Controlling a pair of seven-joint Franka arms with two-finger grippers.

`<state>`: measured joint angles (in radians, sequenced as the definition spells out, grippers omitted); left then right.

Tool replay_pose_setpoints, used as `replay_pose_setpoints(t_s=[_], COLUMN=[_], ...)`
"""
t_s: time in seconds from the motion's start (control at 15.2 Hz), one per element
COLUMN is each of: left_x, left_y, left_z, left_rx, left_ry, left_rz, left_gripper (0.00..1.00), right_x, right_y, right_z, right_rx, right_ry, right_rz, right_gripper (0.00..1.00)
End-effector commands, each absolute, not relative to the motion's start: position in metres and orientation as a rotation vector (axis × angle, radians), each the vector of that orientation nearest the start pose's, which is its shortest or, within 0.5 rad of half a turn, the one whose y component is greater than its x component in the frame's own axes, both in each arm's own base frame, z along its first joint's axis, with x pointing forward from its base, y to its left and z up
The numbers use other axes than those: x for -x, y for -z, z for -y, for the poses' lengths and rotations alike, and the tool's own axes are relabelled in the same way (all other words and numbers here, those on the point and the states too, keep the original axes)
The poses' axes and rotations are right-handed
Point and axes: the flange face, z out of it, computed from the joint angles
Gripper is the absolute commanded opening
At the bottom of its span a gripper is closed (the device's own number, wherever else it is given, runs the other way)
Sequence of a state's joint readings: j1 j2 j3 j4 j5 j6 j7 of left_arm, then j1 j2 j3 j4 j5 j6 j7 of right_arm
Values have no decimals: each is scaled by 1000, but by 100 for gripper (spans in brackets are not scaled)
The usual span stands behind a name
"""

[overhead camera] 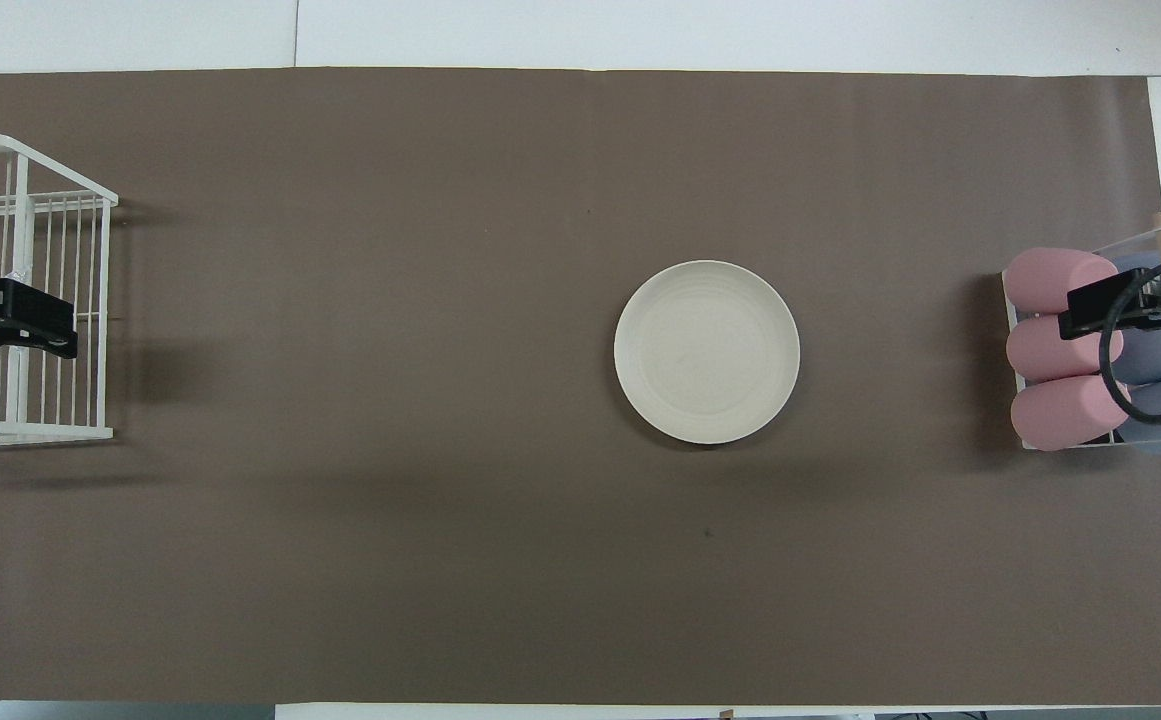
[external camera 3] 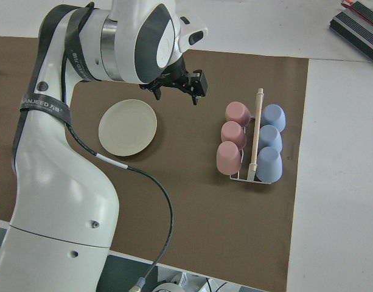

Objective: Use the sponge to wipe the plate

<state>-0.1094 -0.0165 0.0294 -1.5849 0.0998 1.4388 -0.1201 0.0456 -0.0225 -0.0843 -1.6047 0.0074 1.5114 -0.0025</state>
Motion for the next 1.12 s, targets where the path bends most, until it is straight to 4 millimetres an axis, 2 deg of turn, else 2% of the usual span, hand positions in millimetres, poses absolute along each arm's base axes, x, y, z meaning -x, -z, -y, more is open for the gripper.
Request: replay_pose_setpoints(t_s=[0.0,0.13,0.2,0.33,0.39,0.46,0.66,0.79,1.05], left_x=[-541,-554,-566,-590,-598,-603,-624,-634,-643], left_y=[-598,-578,-557,-517,-505,-499,-442,-411,-401], left_z=[42,45,42,52,50,44,42,41,33], left_rx=[2849,2733,2658,2510,2457,2425,2316,2220,2142], left_ry=[-170,-179,-211,-223,-213,-191,-210,-239,-221], left_rz=[39,6,-13,-96,-119,-136,-190,-227,-273], left_gripper=[100,100,100,100,100,100,100,100,100], right_x=[-539,-539,-539,-539,-539,-539,-539,-539,-537], right_y=[-620,-620,-620,-620,-620,-620,-620,-621,-620], right_z=[19,19,19,19,19,19,18,6,-7], right_rx=[3155,3154,3155,3155,3154,3155,3155,3153,3129], right_ry=[-124,-126,-124,-124,-126,-124,-124,-120,-128], right_rz=[-86,-86,-86,-86,-88,-88,-98,-139,-437], right_gripper=[100,100,100,100,100,100,100,100,100])
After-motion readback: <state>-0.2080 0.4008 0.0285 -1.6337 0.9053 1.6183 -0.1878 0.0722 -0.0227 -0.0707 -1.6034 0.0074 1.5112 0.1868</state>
